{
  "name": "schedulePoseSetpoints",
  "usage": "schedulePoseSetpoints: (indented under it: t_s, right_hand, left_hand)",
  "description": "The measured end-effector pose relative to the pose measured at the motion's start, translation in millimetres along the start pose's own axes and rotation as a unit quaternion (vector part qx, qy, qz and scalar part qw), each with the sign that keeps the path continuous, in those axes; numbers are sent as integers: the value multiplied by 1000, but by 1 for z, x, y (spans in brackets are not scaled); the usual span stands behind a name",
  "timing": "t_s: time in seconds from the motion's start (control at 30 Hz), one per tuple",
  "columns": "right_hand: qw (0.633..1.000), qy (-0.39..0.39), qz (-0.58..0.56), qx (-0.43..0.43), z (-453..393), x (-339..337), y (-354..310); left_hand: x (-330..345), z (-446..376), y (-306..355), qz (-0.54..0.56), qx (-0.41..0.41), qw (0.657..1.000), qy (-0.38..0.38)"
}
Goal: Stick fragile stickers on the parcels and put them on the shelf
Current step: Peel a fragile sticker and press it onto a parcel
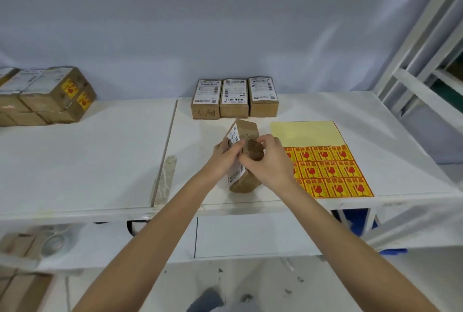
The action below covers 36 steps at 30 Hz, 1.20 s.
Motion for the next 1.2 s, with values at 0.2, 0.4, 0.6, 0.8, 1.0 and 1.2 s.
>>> schedulePoseSetpoints:
  t_s: [0.2, 0.4, 0.6, 0.8, 1.0, 1.2]
  right_hand:
    - [1000, -7, 6, -8, 8, 7, -9]
    - [997, -57, -53, -14, 21, 18, -10]
    - [993, -91, -72, -9, 31, 26, -9]
    - [993, -73, -86, 30, 40, 13, 4]
    - [995, -54, -53, 58, 38, -15, 51]
    - [998, -37, -10, 56, 22, -43, 98]
  left_hand:
    - [-8, 8, -4, -16, 22, 999, -22]
    - [-16, 11, -3, -21, 32, 999, -15]
    - [-21, 9, -11, -38, 58, 998, 9]
    - [-42, 20, 5, -101, 89, 984, 118]
    - [-13, 49, 74, -273, 298, 899, 169]
    - [83, 56, 86, -362, 370, 851, 89]
Point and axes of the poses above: each hand's wrist, its own z-axis away from the middle knuckle, its own x-axis out of the palm, y = z × x, the point moved 8 cm from there along -z, towards the middle knuckle, and after that the axes turned 5 degrees about y, right-handed, at the moved point
